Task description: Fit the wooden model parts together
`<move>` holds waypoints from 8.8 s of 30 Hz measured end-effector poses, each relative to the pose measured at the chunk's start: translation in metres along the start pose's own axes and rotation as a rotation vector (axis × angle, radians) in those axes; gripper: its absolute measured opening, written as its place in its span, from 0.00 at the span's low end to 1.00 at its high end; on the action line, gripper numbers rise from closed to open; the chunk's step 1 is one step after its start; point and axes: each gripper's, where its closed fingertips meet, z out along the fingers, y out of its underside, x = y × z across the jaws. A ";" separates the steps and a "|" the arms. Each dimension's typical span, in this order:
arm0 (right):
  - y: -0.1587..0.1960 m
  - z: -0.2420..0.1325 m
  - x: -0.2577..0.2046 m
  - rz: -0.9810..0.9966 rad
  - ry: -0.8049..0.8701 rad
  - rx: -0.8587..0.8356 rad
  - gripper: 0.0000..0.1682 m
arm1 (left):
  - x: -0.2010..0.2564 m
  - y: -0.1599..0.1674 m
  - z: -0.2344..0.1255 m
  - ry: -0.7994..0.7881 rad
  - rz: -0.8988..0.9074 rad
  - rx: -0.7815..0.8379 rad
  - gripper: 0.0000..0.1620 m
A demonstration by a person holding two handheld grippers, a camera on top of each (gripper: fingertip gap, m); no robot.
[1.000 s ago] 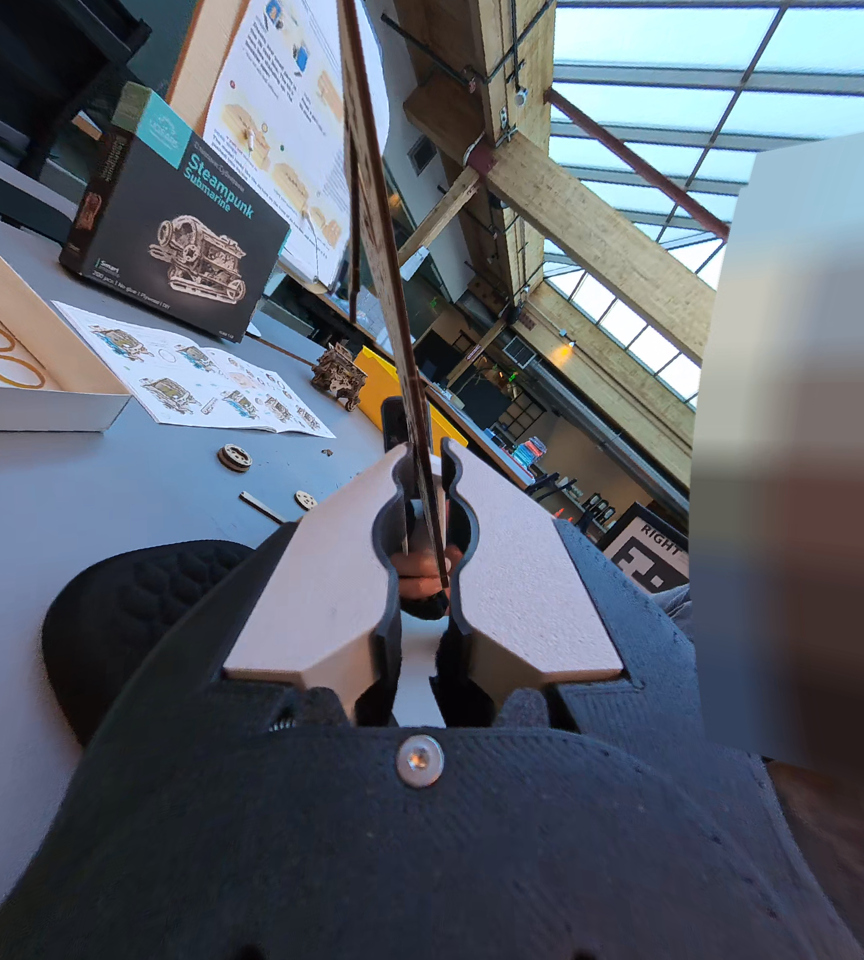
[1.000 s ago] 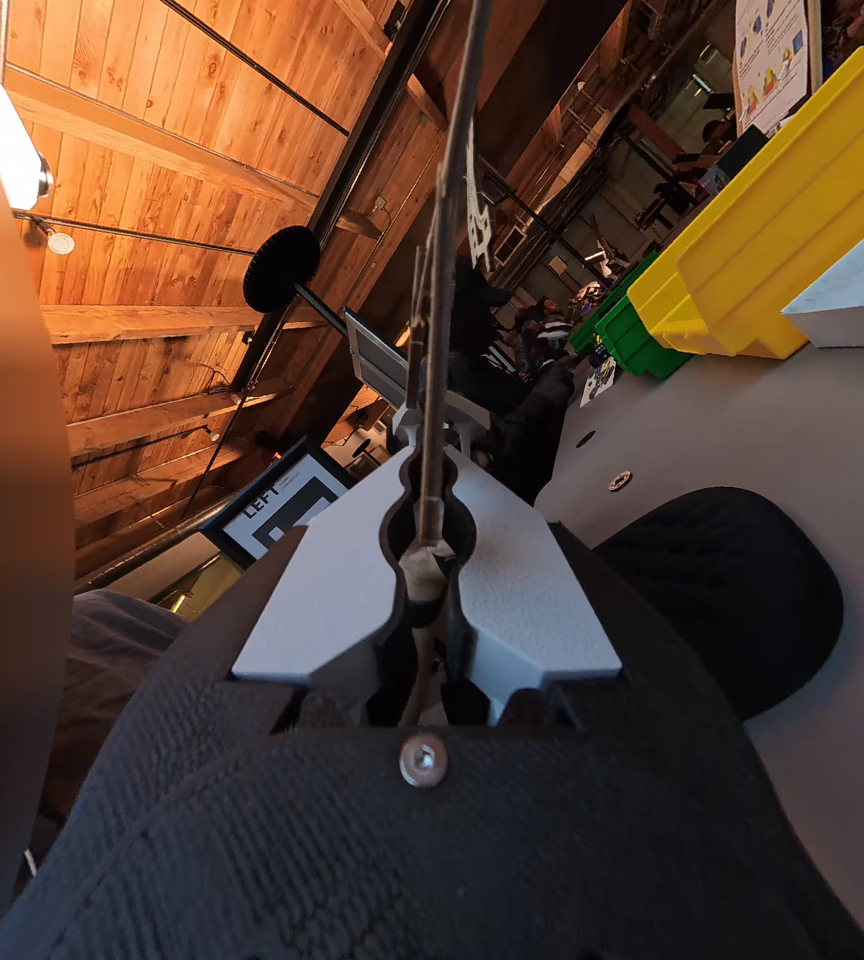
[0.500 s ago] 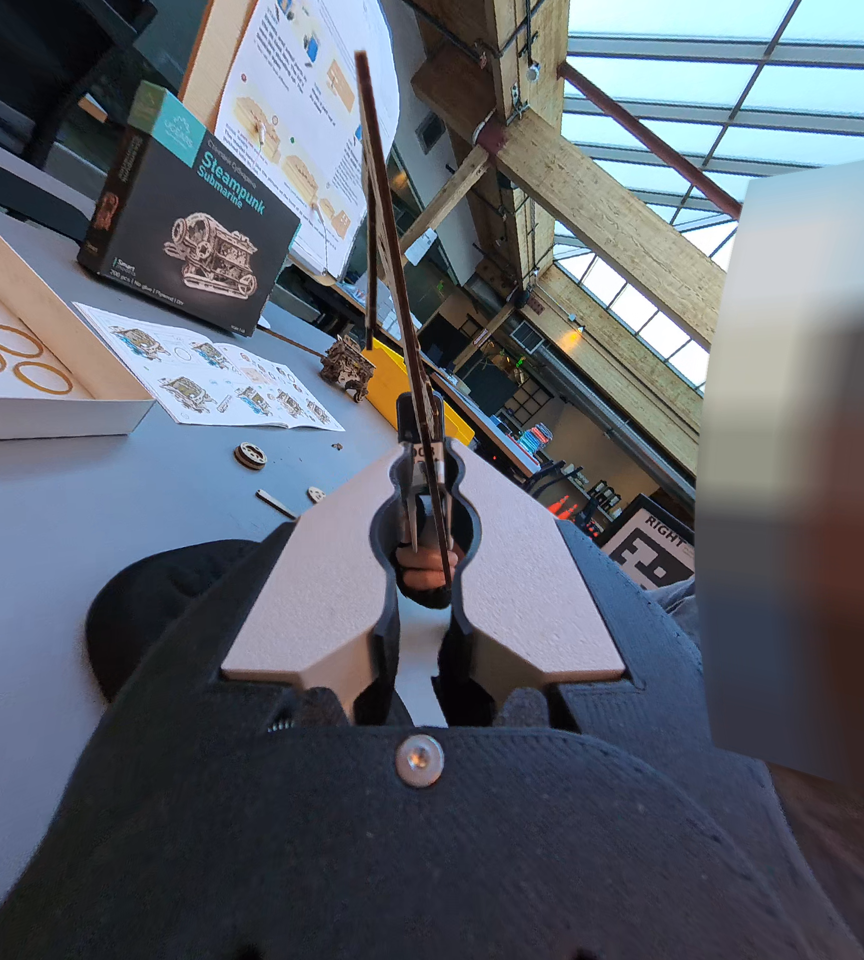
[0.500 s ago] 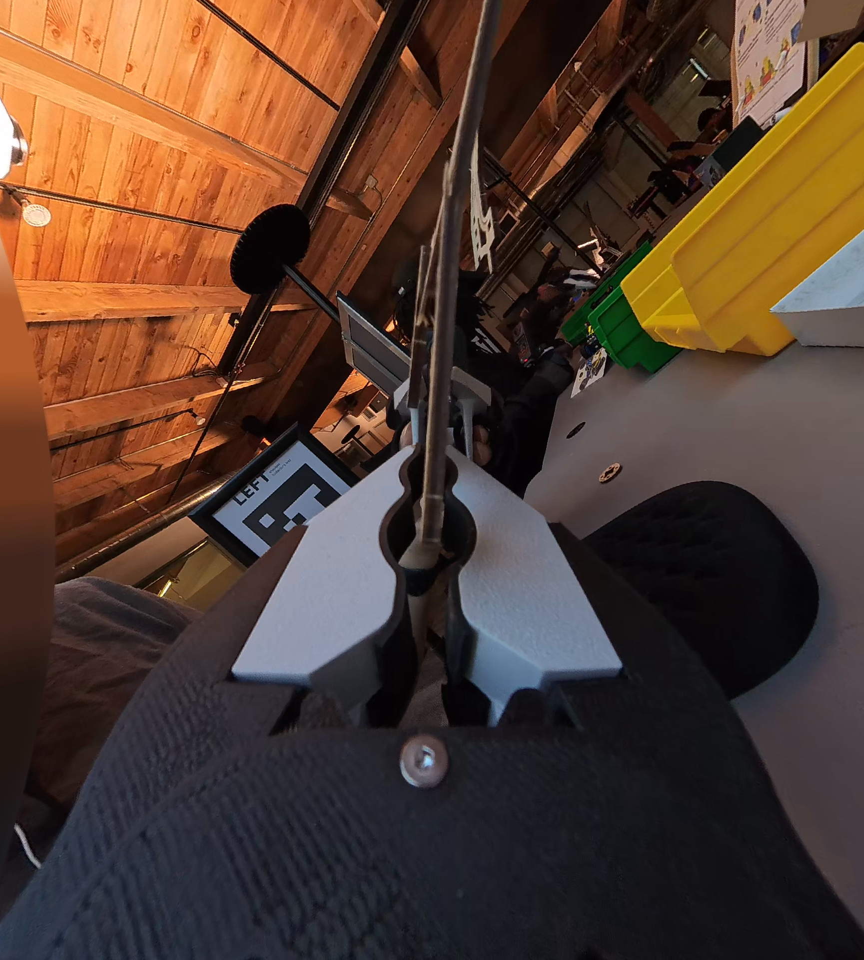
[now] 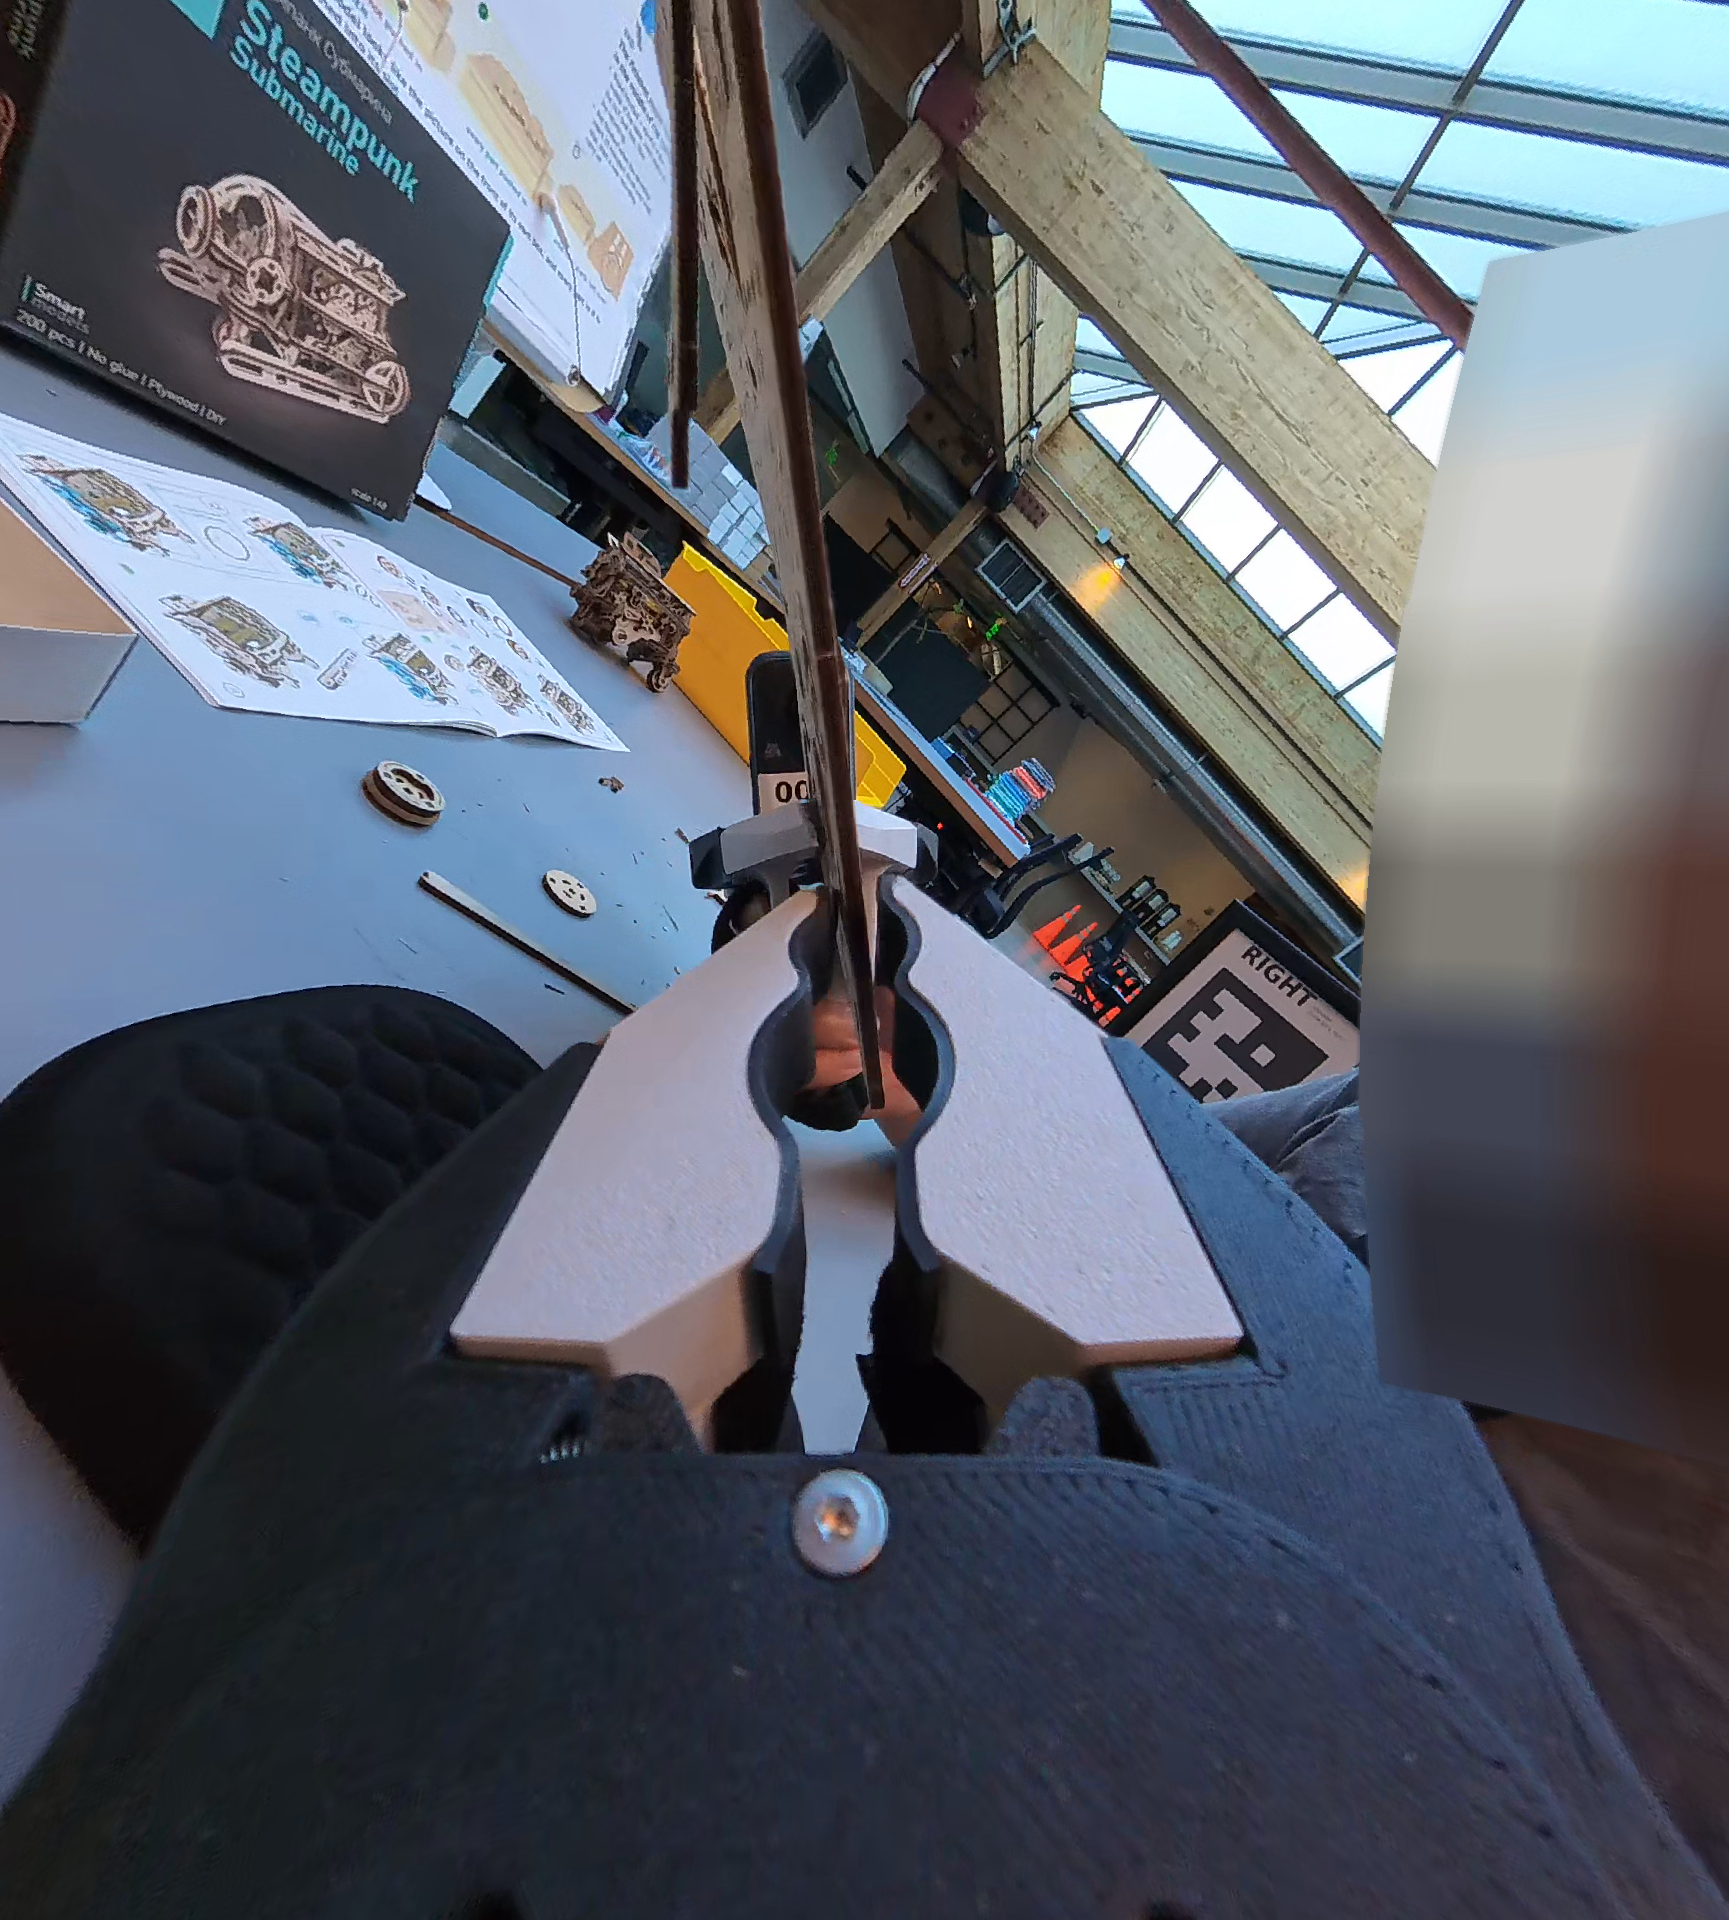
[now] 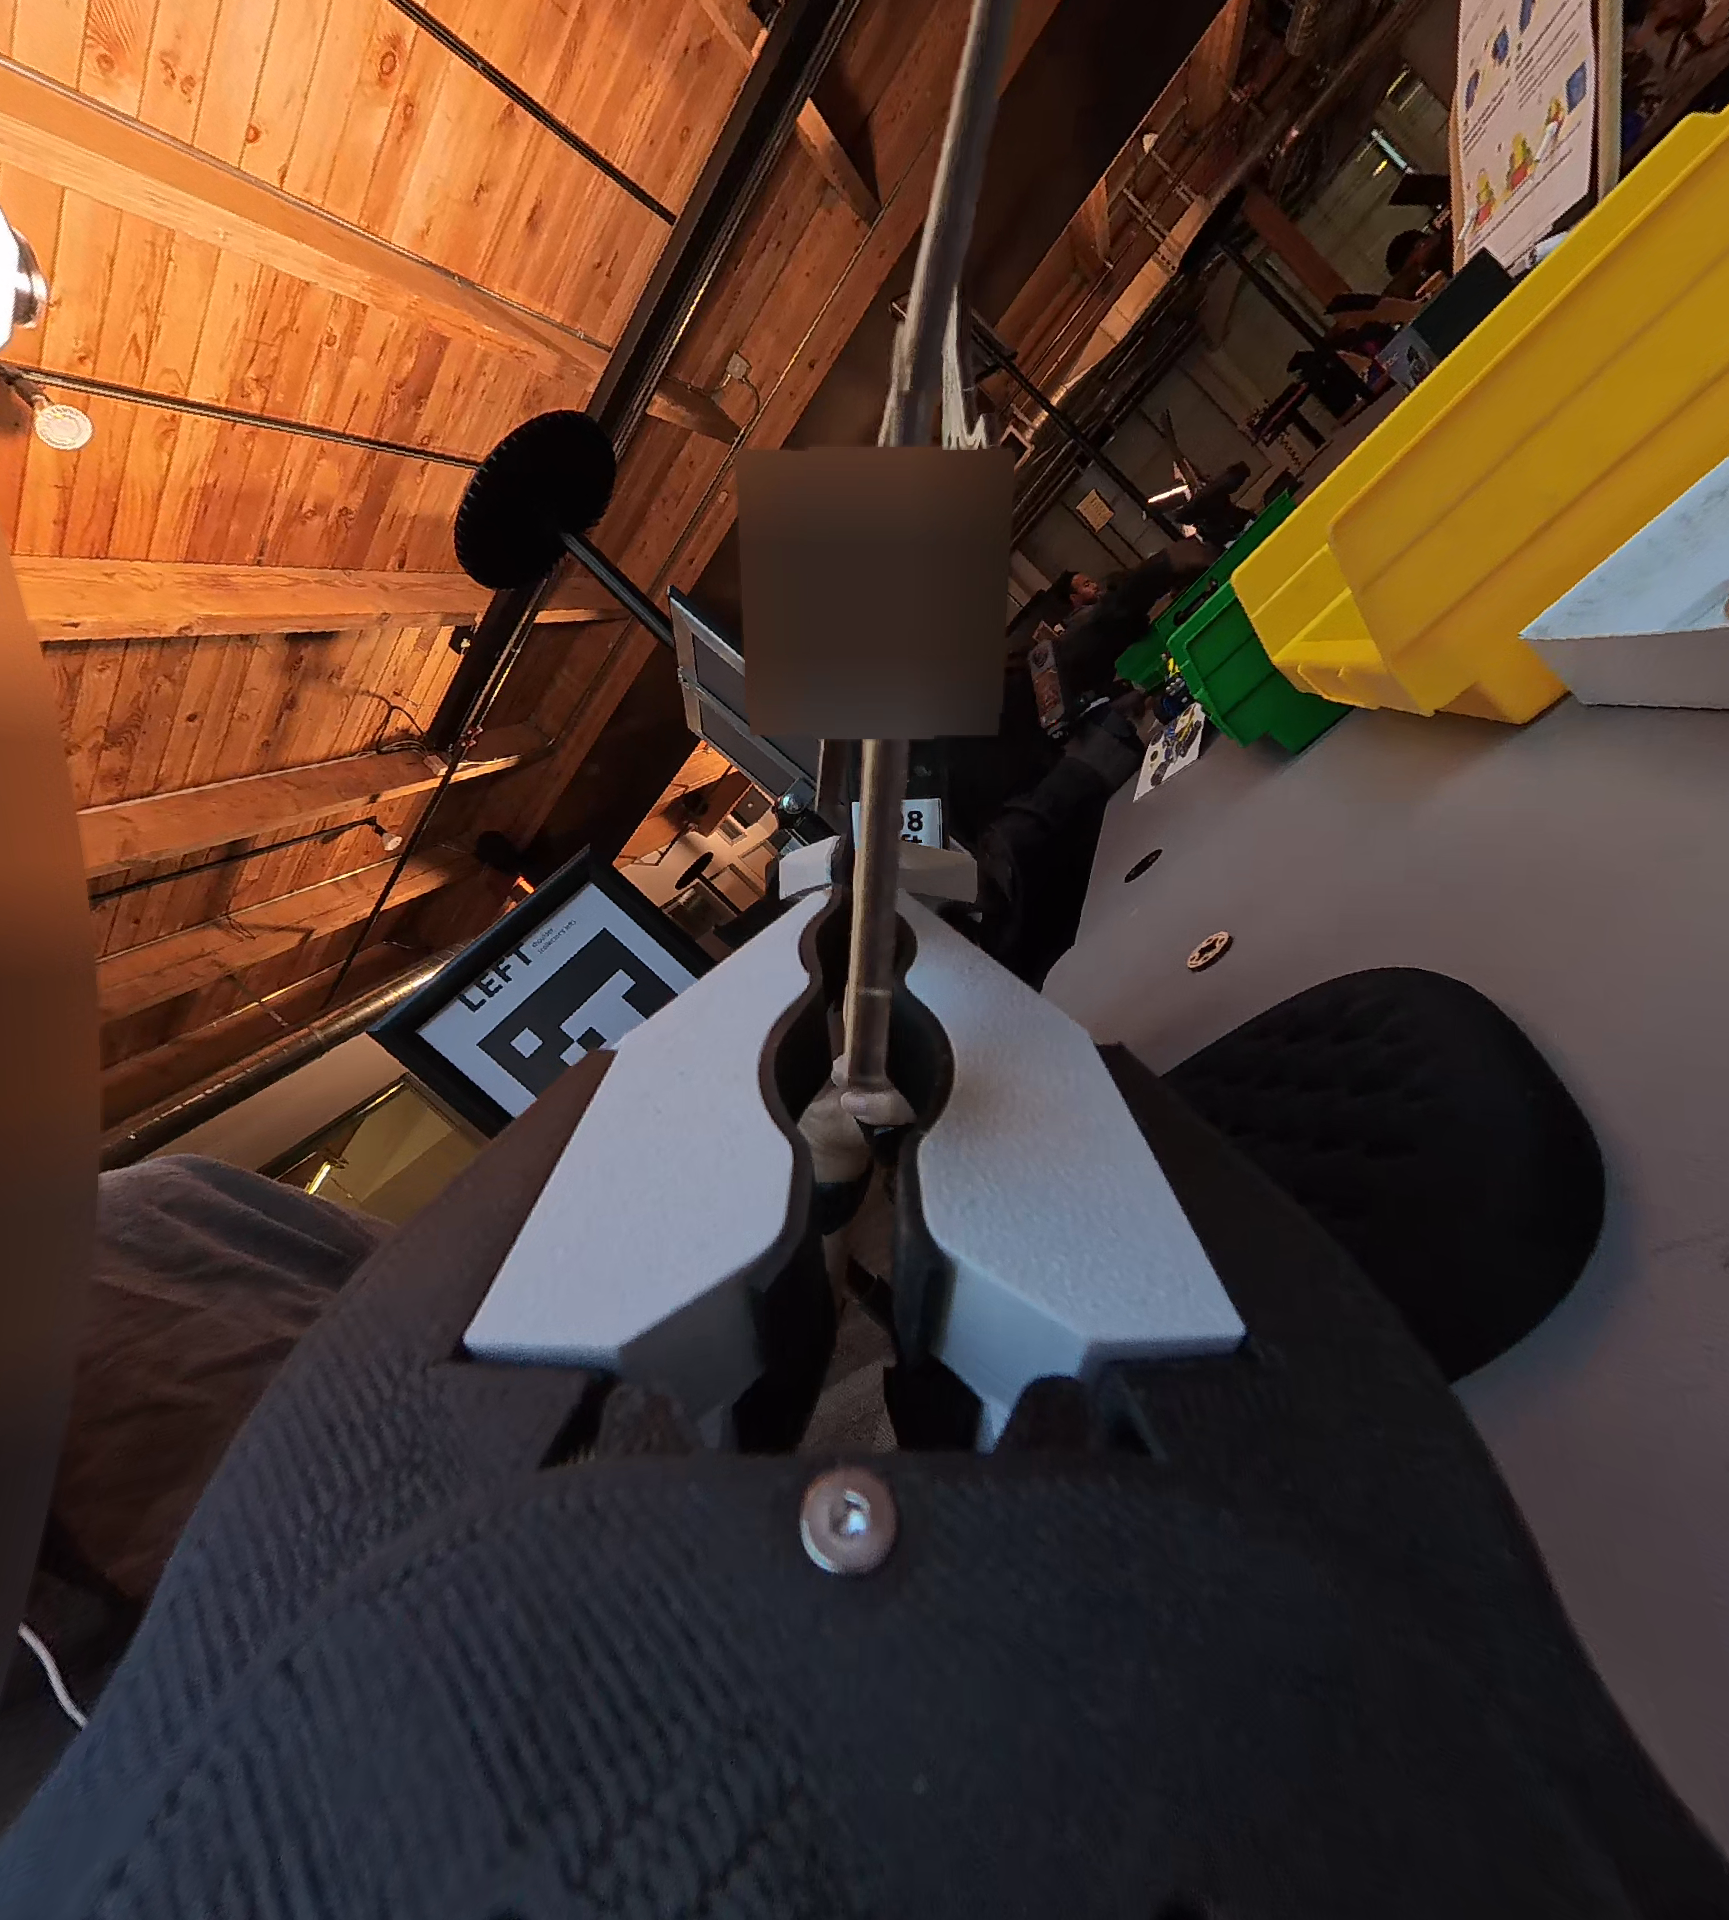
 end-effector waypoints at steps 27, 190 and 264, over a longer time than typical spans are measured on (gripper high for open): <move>0.011 0.005 0.000 -0.045 0.013 -0.066 0.01 | -0.004 -0.005 0.004 -0.044 0.048 0.039 0.14; -0.027 0.121 -0.042 -0.471 0.229 -0.700 0.08 | 0.012 -0.012 -0.003 -0.280 0.381 -0.020 0.00; 0.018 0.105 0.039 -0.425 0.347 -0.618 0.06 | -0.028 -0.030 -0.061 -0.475 0.430 -0.002 0.00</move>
